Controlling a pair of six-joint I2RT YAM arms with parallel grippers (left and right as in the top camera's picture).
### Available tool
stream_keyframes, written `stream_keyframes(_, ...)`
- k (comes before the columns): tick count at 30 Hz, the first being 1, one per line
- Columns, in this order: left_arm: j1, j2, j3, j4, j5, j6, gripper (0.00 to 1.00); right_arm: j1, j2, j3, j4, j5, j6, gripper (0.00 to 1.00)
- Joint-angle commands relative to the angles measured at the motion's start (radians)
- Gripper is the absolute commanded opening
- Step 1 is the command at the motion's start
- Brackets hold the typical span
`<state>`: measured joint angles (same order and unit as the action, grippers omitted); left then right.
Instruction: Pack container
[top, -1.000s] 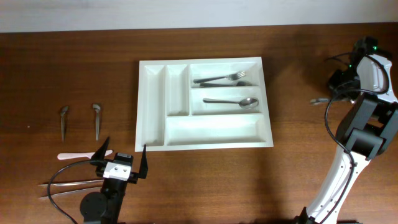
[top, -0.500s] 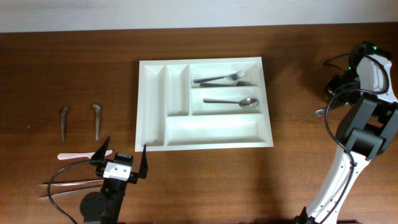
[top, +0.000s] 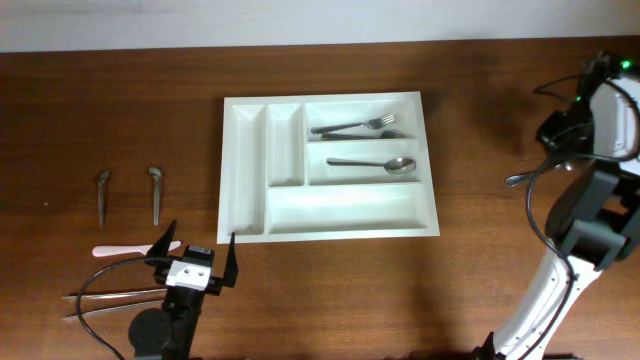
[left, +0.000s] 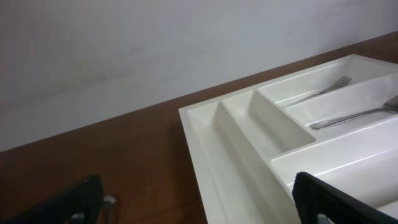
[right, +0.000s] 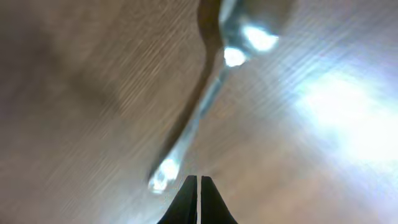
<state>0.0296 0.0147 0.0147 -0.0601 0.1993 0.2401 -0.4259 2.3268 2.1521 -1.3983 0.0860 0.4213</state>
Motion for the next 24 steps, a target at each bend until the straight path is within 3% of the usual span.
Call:
stream_keyframes(1,0.006,-0.004,-0.006,0.0,0.014,0.009,0.99,-0.012,-0.083,0.027,-0.021,0.024,0.06,0.08)
stream_keyframes(2,0.006,-0.004,-0.006,0.0,0.014,0.009,0.99,-0.014,-0.088,0.027,-0.024,0.02,0.065,0.24)
stream_keyframes(3,0.006,-0.004,-0.006,0.0,0.014,0.008,0.99,-0.015,-0.088,0.027,-0.024,0.019,0.066,0.47)
stream_keyframes(4,0.006,-0.004,-0.006,0.0,0.014,0.009,0.99,-0.017,-0.088,0.027,-0.023,0.019,0.067,0.8)
stream_keyframes(6,0.006,-0.004,-0.006,0.0,0.014,0.009,0.99,-0.019,-0.082,0.023,-0.019,0.019,0.098,0.95)
stream_keyframes(7,0.006,-0.004,-0.006,0.0,0.014,0.009,0.99,-0.021,-0.08,0.021,-0.019,0.018,0.127,0.99)
stream_keyframes(14,0.006,-0.004,-0.006,0.0,0.014,0.009,0.99,-0.021,-0.08,-0.008,0.053,-0.024,0.433,0.99)
stream_keyframes(24,0.006,-0.004,-0.006,0.0,0.014,0.009,0.99,-0.021,-0.043,-0.084,0.158,-0.047,0.452,0.99)
